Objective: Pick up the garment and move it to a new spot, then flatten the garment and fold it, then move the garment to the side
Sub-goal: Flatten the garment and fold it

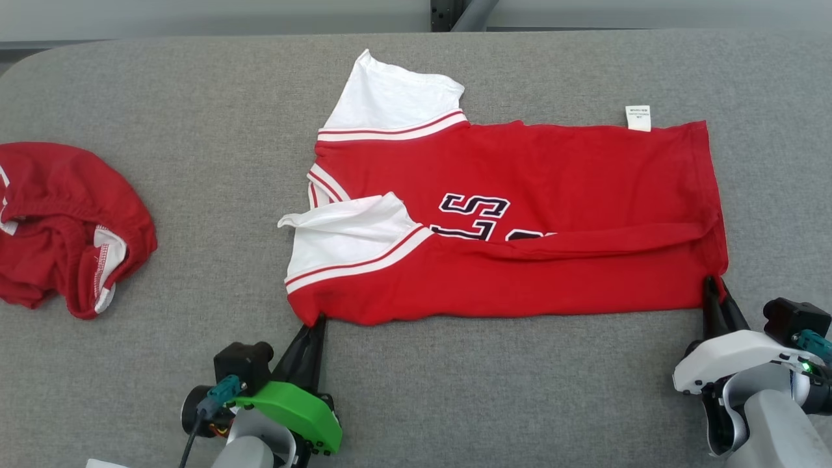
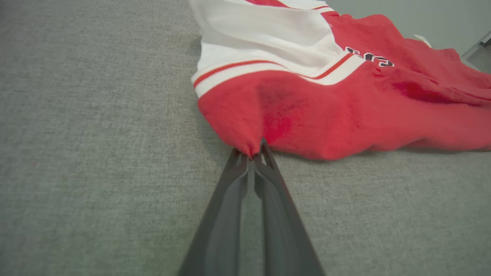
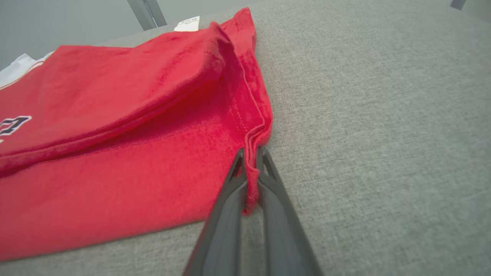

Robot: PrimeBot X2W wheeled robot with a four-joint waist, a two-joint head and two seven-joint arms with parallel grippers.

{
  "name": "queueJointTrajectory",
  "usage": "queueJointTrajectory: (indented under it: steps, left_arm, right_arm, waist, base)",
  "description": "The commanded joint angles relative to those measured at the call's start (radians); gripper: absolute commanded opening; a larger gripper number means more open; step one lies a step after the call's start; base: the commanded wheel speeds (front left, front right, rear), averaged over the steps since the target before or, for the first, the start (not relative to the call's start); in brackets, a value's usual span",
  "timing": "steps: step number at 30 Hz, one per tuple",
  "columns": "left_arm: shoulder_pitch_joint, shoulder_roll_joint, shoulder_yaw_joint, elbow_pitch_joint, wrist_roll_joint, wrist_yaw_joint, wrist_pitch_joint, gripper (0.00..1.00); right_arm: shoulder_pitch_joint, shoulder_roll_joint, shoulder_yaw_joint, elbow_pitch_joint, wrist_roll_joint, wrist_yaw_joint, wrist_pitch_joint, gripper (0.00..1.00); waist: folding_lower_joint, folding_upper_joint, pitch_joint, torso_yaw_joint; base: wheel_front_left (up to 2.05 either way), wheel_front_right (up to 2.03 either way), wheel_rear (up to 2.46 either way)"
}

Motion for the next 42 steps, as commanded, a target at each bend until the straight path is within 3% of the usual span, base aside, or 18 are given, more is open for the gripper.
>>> queueJointTrajectory:
  steps: [1, 7, 14, 21, 36, 37, 38, 39, 42]
  left_arm:
    - [-0.014, 0.012, 0.0, -0.012, -0.005, -0.003, 0.001, 0.0]
    - [-0.003, 0.04, 0.025, -0.089, 0.004, -0.003, 0.0, 0.0]
    - [0.068, 0.07, 0.055, -0.108, 0.018, -0.001, 0.0, 0.0]
    - [0.158, 0.068, 0.087, -0.109, 0.029, -0.001, 0.0, 0.0]
    - [0.393, 0.041, 0.088, -0.049, 0.034, -0.001, 0.0, 0.0]
    - [0.394, 0.04, 0.09, -0.051, 0.035, -0.001, 0.0, 0.16]
    - [0.392, 0.038, 0.092, -0.053, 0.039, -0.001, 0.0, 0.55]
    - [0.387, 0.038, 0.091, -0.054, 0.044, -0.001, 0.0, 1.0]
    - [0.359, 0.041, 0.1, -0.068, 0.057, -0.001, 0.0, 1.0]
  right_arm:
    - [-0.006, -0.001, 0.0, -0.007, 0.006, -0.001, 0.002, 0.0]
    - [-0.017, -0.005, -0.001, -0.021, 0.023, -0.001, 0.002, 0.0]
    - [0.004, -0.011, 0.032, 0.029, 0.053, -0.002, 0.001, 0.0]
    - [0.037, -0.033, 0.103, 0.088, 0.112, -0.002, 0.001, 0.0]
    - [0.269, -0.041, 0.121, 0.088, 0.16, -0.002, 0.001, 0.0]
    - [0.27, -0.046, 0.11, 0.085, 0.153, -0.002, 0.001, 0.42]
    - [0.269, -0.046, 0.099, 0.086, 0.148, -0.002, 0.001, 1.0]
    - [0.261, -0.048, 0.09, 0.078, 0.136, -0.002, 0.001, 1.0]
    - [0.227, -0.048, 0.055, 0.049, 0.097, -0.001, 0.001, 1.0]
  waist:
    - [0.0, 0.0, -0.001, 0.0]
    - [0.0, 0.0, -0.047, -0.008]
    - [0.0, 0.0, -0.213, -0.043]
    - [0.0, 0.0, -0.313, -0.07]
    - [0.0, 0.0, -0.301, -0.072]
    - [0.0, 0.0, -0.294, -0.07]
    - [0.0, 0.0, -0.287, -0.069]
    - [0.0, 0.0, -0.278, -0.066]
    - [0.0, 0.0, -0.252, -0.06]
  base:
    - [0.0, 0.0, 0.0]
    - [0.0, 0.0, 0.0]
    - [0.0, 0.0, 0.0]
    - [0.0, 0.0, 0.0]
    - [0.0, 0.0, 0.0]
    - [0.0, 0.0, 0.0]
    - [0.0, 0.0, 0.0]
    - [0.0, 0.0, 0.0]
    - [0.0, 0.0, 0.0]
